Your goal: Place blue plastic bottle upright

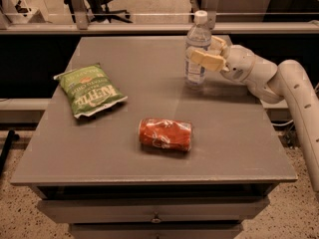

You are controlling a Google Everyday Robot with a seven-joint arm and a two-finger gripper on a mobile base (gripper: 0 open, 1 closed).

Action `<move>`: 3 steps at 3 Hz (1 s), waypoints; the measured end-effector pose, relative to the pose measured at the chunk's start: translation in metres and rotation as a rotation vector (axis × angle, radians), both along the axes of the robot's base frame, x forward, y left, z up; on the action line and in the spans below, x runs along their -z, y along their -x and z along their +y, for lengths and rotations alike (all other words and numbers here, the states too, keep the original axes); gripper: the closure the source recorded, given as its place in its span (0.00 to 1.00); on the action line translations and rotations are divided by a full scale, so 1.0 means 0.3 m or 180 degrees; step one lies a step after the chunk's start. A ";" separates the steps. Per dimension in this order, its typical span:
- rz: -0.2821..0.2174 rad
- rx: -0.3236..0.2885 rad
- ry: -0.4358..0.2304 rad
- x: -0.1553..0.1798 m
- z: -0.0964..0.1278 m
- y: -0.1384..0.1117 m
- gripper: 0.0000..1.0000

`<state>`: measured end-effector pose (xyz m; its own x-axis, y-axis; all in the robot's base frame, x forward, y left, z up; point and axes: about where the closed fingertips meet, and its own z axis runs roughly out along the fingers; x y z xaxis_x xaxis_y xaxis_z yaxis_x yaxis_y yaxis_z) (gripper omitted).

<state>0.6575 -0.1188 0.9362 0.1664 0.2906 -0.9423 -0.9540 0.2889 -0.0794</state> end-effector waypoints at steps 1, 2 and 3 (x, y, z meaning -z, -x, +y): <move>0.0047 -0.0026 -0.0024 0.009 -0.012 -0.006 0.61; 0.0077 -0.0055 0.0055 0.008 -0.015 -0.015 0.30; 0.0072 -0.0071 0.0225 -0.013 -0.023 -0.024 0.07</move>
Offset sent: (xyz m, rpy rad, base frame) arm 0.0068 -0.0125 -0.0075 -0.0244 0.0386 0.0129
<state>0.6646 -0.1258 0.9401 0.1392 0.2267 -0.9640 -0.9620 0.2620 -0.0773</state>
